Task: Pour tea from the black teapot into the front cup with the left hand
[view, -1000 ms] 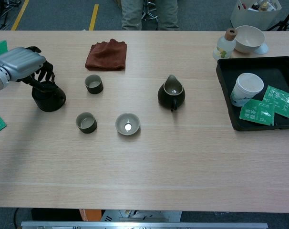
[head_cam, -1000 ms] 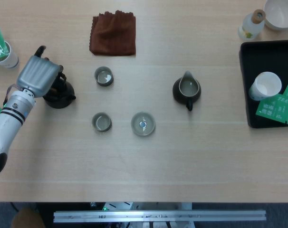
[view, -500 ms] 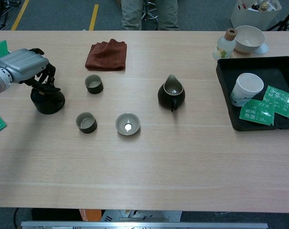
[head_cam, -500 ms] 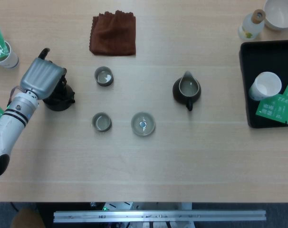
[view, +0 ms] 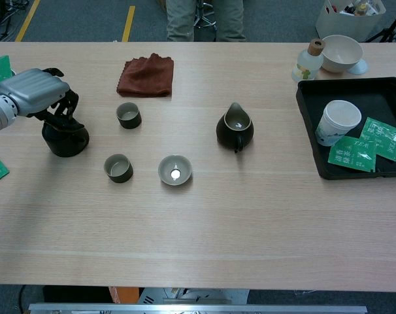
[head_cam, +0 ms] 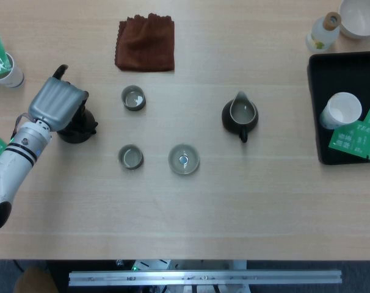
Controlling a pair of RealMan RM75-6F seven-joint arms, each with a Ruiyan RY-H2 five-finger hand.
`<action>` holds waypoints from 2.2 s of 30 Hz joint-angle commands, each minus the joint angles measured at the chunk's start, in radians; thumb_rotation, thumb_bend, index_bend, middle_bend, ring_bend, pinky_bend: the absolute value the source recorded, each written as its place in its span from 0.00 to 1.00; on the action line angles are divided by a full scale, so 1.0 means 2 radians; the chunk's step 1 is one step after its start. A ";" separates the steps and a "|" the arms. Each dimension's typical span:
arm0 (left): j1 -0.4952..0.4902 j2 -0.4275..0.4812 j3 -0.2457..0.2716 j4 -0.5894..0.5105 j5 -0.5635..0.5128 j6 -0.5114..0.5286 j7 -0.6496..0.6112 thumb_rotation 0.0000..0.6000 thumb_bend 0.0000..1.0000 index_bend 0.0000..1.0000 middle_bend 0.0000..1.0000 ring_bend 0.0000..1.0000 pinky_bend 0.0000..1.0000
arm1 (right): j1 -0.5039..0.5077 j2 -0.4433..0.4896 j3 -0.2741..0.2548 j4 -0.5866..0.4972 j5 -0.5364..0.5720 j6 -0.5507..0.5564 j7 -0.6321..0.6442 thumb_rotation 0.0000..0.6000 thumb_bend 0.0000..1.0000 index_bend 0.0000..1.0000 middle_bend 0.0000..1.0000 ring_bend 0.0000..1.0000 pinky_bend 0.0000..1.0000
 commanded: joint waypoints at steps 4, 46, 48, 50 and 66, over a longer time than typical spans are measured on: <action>0.001 0.001 0.003 0.001 0.007 0.002 -0.005 0.44 0.22 0.61 0.71 0.54 0.09 | 0.000 0.001 0.000 -0.001 0.000 0.001 -0.001 1.00 0.00 0.21 0.17 0.00 0.00; 0.004 0.009 0.005 0.001 0.005 0.002 -0.005 0.50 0.22 0.82 0.94 0.74 0.09 | -0.003 0.002 0.003 -0.004 0.001 0.004 -0.002 1.00 0.00 0.21 0.17 0.00 0.00; 0.004 0.010 0.005 -0.001 0.004 0.002 -0.003 0.49 0.22 0.83 0.94 0.75 0.09 | -0.002 0.001 0.003 -0.004 0.002 0.004 -0.002 1.00 0.00 0.21 0.17 0.00 0.00; 0.004 0.013 0.005 -0.004 0.004 0.003 0.001 0.50 0.22 0.86 0.95 0.75 0.09 | -0.002 0.001 0.003 -0.003 0.002 0.003 -0.002 1.00 0.00 0.21 0.17 0.00 0.00; 0.009 0.048 -0.006 -0.062 -0.029 0.032 0.051 0.60 0.22 0.95 1.00 0.82 0.09 | 0.001 -0.003 0.003 -0.001 -0.001 0.000 0.001 1.00 0.00 0.21 0.17 0.00 0.00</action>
